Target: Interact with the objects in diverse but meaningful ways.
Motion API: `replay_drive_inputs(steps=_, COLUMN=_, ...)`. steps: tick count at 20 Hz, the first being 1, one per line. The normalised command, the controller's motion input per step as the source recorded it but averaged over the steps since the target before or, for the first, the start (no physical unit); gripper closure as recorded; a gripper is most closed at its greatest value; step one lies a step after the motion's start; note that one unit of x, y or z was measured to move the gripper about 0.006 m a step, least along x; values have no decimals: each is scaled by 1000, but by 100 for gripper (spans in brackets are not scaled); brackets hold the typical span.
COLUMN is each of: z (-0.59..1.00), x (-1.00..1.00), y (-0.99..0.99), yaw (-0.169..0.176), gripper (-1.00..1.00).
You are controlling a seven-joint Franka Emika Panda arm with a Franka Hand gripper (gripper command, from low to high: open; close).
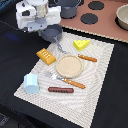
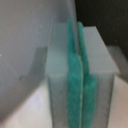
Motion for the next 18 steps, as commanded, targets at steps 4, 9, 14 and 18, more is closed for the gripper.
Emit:
replay_drive_inputs(steps=4, z=161, x=-6, y=0, yaw=19, gripper=-100)
replay_drive_inputs(steps=9, z=969, x=-2, y=-7, yaw=-34, gripper=-100)
replay_drive_inputs(steps=14, z=981, x=90, y=1, yaw=-41, gripper=-100)
replay_drive_inputs(steps=18, z=686, x=682, y=-2, yaw=-44, gripper=-100)
